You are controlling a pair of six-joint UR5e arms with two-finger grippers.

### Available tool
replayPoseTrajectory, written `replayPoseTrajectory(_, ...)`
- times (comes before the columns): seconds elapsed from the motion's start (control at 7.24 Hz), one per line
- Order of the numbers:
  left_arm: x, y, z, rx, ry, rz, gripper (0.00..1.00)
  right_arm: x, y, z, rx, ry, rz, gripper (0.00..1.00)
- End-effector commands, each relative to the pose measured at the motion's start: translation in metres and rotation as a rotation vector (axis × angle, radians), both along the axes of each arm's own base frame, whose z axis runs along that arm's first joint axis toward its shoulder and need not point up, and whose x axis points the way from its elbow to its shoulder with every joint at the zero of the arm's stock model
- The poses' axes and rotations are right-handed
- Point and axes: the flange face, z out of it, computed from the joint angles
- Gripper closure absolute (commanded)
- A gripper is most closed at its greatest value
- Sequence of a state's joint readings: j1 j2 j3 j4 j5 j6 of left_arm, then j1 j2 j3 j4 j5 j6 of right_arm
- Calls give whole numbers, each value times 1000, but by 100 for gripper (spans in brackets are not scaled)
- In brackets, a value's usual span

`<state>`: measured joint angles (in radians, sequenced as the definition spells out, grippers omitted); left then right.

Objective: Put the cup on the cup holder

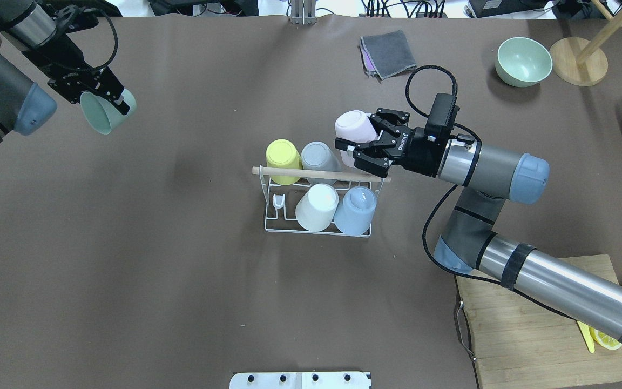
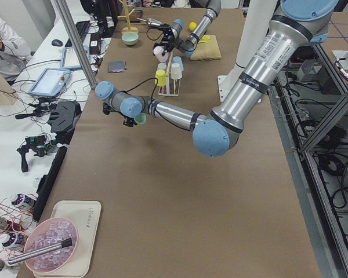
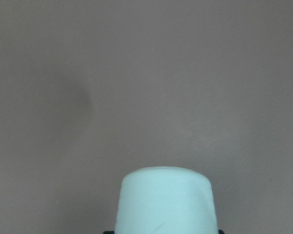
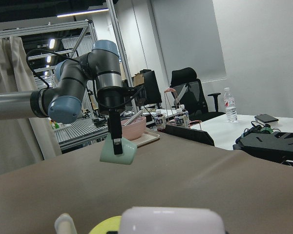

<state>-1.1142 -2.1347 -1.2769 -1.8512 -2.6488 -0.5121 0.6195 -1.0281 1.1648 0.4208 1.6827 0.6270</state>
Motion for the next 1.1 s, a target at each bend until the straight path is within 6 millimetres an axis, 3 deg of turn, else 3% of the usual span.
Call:
replayPoseTrajectory(0.0, -7, 6, -48, 145, 108, -114, 56, 0, 1, 5, -1, 0, -2, 100)
replayPoseTrajectory(0.28, -11, 6, -69, 270, 154, -290, 56, 0, 1, 6, -3, 1, -2, 100)
replayPoseTrajectory(0.41, 12, 23, -87, 351, 205, -390, 56, 0, 1, 5, -6, -3, -6, 100)
replayPoseTrajectory(0.55, 43, 42, -97, 400, 241, -484, 56, -2, 2, 6, -8, -2, -11, 100)
replayPoseTrajectory(0.69, 62, 54, -103, 423, 275, -561, 56, -3, 3, 5, -6, -2, -14, 100)
replayPoseTrajectory(0.83, 57, 69, -105, 444, 357, -643, 56, -2, 3, 6, -8, -2, -14, 61)
replayPoseTrajectory(0.97, 47, 87, -102, 429, 433, -665, 56, -3, 4, 5, -8, -5, -17, 47)
